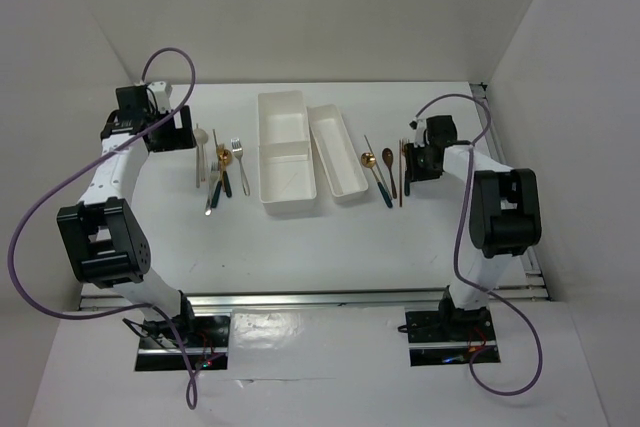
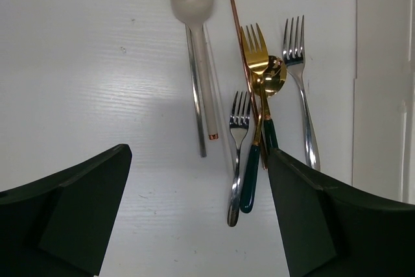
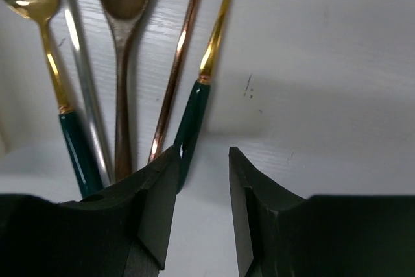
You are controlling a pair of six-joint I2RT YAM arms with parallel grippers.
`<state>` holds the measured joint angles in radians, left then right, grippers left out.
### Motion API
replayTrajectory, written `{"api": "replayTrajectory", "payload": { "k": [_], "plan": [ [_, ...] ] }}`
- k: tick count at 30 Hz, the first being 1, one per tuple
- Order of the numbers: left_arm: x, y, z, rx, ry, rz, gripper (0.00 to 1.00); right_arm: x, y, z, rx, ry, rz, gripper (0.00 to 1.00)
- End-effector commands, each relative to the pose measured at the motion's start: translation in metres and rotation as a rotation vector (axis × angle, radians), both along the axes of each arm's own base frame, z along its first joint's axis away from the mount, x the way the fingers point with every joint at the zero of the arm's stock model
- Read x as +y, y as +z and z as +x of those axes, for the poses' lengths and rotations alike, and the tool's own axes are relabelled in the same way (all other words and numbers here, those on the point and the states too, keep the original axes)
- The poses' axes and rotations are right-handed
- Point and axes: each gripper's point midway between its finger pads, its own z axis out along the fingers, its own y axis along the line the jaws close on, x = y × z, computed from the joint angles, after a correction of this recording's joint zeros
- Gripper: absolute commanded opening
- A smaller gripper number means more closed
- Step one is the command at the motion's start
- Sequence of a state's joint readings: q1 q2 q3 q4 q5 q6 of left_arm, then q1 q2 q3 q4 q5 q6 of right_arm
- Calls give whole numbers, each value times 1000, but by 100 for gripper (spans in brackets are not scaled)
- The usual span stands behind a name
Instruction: Sort the eating utensils into containers
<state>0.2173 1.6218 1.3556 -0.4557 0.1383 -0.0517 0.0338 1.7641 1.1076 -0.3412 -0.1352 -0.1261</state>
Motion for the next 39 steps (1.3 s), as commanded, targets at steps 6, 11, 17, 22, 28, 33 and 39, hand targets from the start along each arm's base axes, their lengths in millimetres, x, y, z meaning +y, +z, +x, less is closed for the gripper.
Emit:
{"api": "replayTrajectory", "payload": {
  "k": [6, 11, 17, 22, 28, 33, 39],
  "plan": [
    [8, 18, 14, -51, -3, 59, 100, -8, -24, 23, 48, -88, 14, 42],
    [12, 13, 12, -30, 4, 75, 100, -4, -29, 30, 58, -102, 46, 40],
    [14, 12, 14, -28, 5, 88, 100, -11, -44, 33, 91, -102, 22, 0],
    [17, 17, 17, -45, 12, 98, 100, -20, 37, 76, -130, -106, 2, 0],
    [4, 13, 6, -56, -22, 54, 100, 18, 182, 133, -519, -20, 113, 0],
    [-2, 6, -3, -27, -29, 28, 100, 103, 239, 163, -692, 168, 266, 0],
    [-11, 15, -11, -50, -68, 9, 100, 233, 236, 177, -714, 398, 387, 0]
  ]
}}
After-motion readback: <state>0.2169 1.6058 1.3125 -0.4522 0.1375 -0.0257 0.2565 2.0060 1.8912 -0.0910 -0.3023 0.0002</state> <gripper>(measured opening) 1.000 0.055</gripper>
